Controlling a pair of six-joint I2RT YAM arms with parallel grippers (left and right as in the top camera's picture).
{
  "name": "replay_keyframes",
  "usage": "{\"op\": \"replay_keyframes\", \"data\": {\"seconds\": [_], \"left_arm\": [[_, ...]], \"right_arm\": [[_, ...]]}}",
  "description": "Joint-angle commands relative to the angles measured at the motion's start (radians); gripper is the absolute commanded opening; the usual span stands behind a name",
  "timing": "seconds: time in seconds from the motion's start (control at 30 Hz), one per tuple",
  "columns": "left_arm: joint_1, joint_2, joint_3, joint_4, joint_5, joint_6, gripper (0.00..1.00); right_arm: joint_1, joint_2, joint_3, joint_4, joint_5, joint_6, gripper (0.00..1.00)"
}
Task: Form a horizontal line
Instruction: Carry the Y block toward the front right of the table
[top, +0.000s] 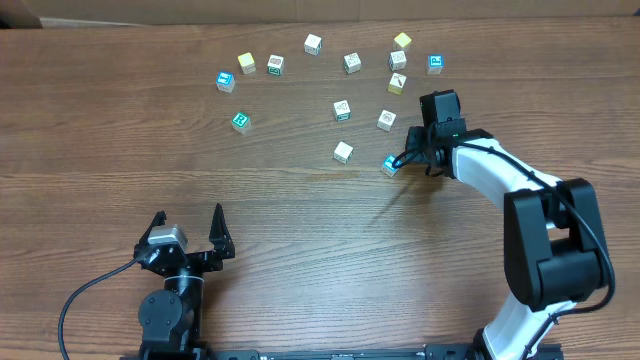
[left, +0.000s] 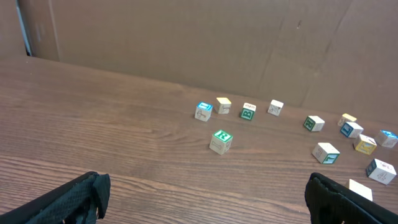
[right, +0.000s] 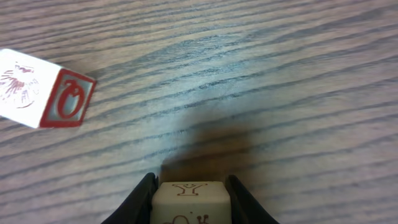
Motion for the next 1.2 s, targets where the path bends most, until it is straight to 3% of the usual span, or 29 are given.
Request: {"op": "replay_keyframes", "data": {"seconds": [0.0, 0.23, 0.43, 0.73, 0.97, 1.17], "left_arm": [[0.006, -0.01, -0.004, 0.0, 0.008, 0.023, 1.0], [0.006, -0.01, -0.004, 0.0, 0.008, 0.023, 1.0], [0.006, -0.01, -0.004, 0.0, 0.008, 0.022, 1.0], [0.006, -0.01, -0.004, 0.0, 0.008, 0.023, 1.0], [0.006, -0.01, -0.004, 0.0, 0.008, 0.023, 1.0], [0.006, -0.01, -0.004, 0.0, 0.008, 0.022, 1.0]], "right_arm": [[-0.002, -0.089, 0.053, -0.036, 0.005, -0.003, 0.26], [0.0, -0.274, 0.08, -0.184, -0.013, -0.003, 0.24], [0.0, -0.429, 0.08, -0.315, -0.138, -0.003, 0.24], [0.121, -0.425, 0.047, -0.506, -0.22, 0.005, 0.21], [0.287, -0.406, -0.082, -0.478, -0.201, 0.065, 0.21], [0.359, -0.406, -0.262, -0.327, -0.19, 0.112, 0.21]]}}
